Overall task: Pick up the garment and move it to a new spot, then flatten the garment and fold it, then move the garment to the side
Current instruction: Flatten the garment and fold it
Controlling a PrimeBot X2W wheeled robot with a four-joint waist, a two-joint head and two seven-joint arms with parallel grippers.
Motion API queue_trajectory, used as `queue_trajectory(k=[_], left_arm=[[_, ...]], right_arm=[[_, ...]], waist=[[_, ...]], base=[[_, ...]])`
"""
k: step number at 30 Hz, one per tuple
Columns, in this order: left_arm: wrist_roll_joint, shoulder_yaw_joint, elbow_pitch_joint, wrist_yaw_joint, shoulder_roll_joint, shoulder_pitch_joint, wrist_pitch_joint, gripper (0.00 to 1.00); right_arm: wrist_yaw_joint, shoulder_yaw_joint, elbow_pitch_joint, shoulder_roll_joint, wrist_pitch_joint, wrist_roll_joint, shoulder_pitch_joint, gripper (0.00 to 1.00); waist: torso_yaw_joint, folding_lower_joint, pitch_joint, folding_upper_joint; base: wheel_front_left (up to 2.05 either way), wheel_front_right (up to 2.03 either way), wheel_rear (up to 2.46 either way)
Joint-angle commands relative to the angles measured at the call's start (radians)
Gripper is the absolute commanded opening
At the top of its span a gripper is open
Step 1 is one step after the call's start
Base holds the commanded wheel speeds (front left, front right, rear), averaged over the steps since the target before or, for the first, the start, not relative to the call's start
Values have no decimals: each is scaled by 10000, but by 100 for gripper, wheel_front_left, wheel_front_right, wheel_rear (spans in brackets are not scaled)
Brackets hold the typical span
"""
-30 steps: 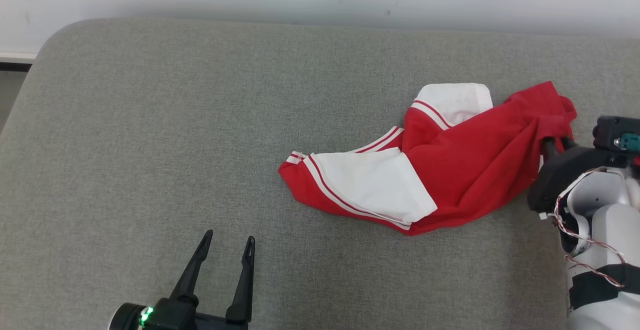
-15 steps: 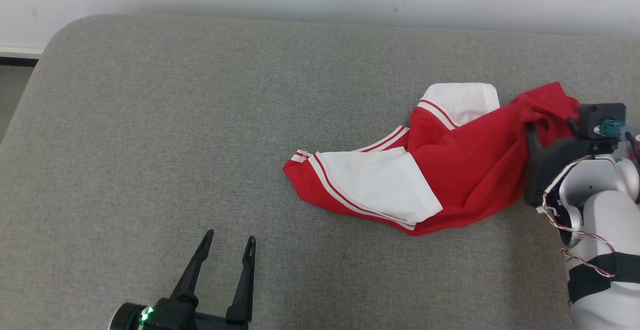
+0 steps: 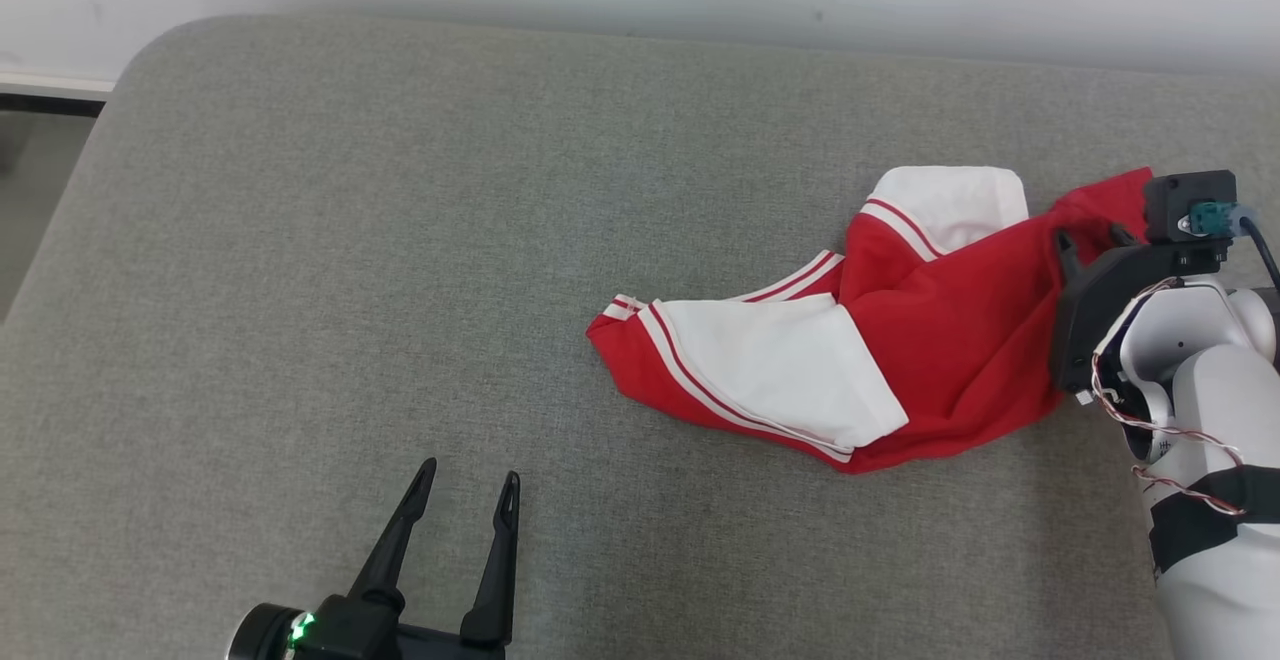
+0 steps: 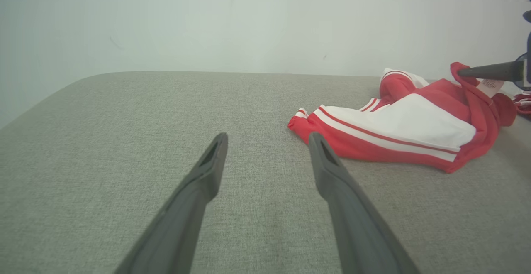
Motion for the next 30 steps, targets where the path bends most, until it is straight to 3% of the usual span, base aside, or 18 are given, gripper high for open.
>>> queue_trajectory(k=[1, 6, 8, 9, 15, 17, 18, 19, 25, 30], left_arm=[[-90, 0, -19, 40, -8, -108, -29, 100], [-119, -4, -33, 70, -8, -100, -29, 100], [-118, -6, -36, 76, -8, -90, -29, 100], [-117, -13, -35, 75, -8, -88, -29, 100], [-124, -69, -4, 57, -8, -117, -29, 100], [-123, -68, 14, 56, -8, -120, -29, 100], [-120, -66, 22, 57, -8, -118, -29, 100], [-116, -56, 28, 62, -8, -116, -29, 100], [-47, 9, 36, 84, -8, 47, -29, 100], [15, 104, -24, 89, -8, 246, -29, 100]], right_arm=[[-19, -19, 65, -49, 35, 59, -85, 56], [-19, -91, 350, -158, 55, 132, -226, 64], [-19, -123, 483, -187, 92, 133, -284, 60], [-19, -138, 552, -199, 91, 133, -307, 50], [-19, -454, 1053, -261, 159, -57, -474, 38], [-19, -511, 1159, -257, 129, -128, -497, 29], [-19, -521, 1192, -233, 106, -121, -507, 5], [-19, -515, 1199, -188, 66, -100, -521, 0], [-19, -596, 511, 11, -257, 564, -377, 0], [-19, -702, -1456, 81, 416, 1911, 264, 0]], waist=[[51, 0, 27, -1], [123, 0, 76, -1], [127, 0, 92, -1], [129, 0, 99, -1], [190, 0, 134, -1], [204, 0, 141, -1], [206, 0, 142, -1], [200, 0, 138, -1], [34, 0, -91, -1], [-300, 0, -324, -1]], base=[[0, 0, 0], [0, 0, 0], [0, 0, 0], [0, 0, 0], [0, 0, 0], [0, 0, 0], [0, 0, 0], [0, 0, 0], [0, 0, 0], [0, 0, 0]])
